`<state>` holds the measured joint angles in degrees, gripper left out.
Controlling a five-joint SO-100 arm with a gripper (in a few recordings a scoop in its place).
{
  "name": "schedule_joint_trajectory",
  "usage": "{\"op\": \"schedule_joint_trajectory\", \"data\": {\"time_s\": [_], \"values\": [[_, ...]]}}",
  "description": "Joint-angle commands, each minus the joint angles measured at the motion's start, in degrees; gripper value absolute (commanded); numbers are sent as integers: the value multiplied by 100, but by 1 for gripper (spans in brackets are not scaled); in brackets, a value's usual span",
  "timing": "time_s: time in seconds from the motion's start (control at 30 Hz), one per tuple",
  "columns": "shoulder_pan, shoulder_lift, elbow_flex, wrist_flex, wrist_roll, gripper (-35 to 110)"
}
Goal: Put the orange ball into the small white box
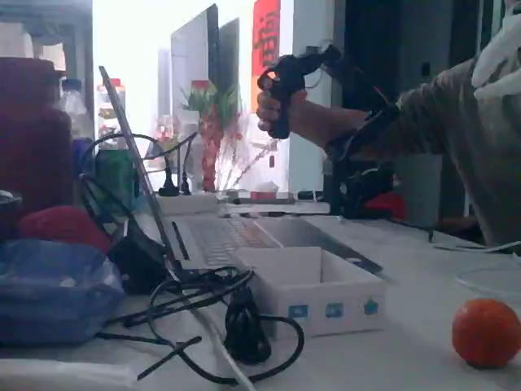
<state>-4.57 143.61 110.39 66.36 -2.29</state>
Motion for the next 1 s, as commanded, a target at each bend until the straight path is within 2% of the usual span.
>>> {"op": "schedule_joint_trajectory", "data": {"time_s": [0.0, 0.23, 0.63, 0.97], "values": [[-387, -220, -448, 325, 26, 0], [-747, -1626, -1292, 1002, 861, 0], [-756, -3524, -1283, 1028, 782, 0], [-703, -3797, -1257, 1028, 800, 0]]}}
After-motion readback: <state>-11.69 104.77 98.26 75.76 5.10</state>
